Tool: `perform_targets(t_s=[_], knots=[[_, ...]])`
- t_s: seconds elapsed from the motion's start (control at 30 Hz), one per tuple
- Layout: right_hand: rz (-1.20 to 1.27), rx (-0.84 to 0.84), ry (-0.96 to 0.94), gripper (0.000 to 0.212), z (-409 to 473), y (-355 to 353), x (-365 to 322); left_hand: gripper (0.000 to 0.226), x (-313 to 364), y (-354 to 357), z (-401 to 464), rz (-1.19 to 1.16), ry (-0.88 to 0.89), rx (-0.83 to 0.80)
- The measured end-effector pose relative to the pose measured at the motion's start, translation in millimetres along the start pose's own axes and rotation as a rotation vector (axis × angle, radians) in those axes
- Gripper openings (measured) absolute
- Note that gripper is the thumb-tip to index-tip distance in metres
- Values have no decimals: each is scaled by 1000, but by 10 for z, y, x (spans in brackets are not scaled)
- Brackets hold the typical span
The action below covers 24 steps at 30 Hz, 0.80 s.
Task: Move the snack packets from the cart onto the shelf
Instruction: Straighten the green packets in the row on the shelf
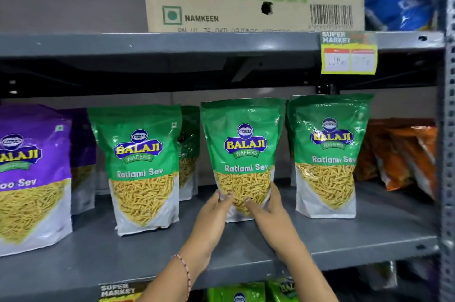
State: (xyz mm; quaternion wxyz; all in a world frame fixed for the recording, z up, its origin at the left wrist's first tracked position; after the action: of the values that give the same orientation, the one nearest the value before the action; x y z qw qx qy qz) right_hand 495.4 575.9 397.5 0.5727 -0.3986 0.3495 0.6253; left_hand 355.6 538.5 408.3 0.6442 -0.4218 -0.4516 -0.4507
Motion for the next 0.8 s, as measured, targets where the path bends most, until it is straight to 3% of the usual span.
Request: perform_targets(t_s=[0.23, 0.33, 0.4, 0.5, 0.57, 0.67, 0.73, 0.8], knots=[[36, 36, -40, 59, 15, -33, 8, 43, -42, 45, 15, 88, 46, -43], [11, 58, -48, 55, -16, -40, -37, 50, -31, 25, 4, 81, 42, 6], [-42, 211, -151, 50, -94, -65, -142, 58, -11, -114, -35, 85, 63, 116], [-135, 428, -357, 42, -335, 51, -333, 61, 160, -503, -247, 14, 279, 290], [-85, 271, -350, 37, -418, 447, -368, 60, 230, -1002, -397, -8, 368, 449], [-45, -126, -95, 51, -407, 1152, -309, 64, 177, -1717, -414, -59, 297, 596], [-53, -250, 49, 70, -328, 1417, -274, 58, 40, -1946, -287, -50, 164, 537], [-7, -295, 123, 81, -247, 1587, -257, 38, -81, -2004, -135, -34, 109, 343]])
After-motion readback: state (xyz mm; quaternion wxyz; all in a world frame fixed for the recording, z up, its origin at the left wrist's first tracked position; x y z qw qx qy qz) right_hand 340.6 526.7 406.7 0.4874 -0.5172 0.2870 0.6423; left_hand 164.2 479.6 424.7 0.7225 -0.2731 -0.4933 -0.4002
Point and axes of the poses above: each hand's wrist, its own z-axis towards the middle knuckle, its own y-axis out of the palm, x = y × z, the point moved 5 cm from there along z, towards the middle knuckle, and after that the axes turned 6 degrees about z, right-handed, at the moved point
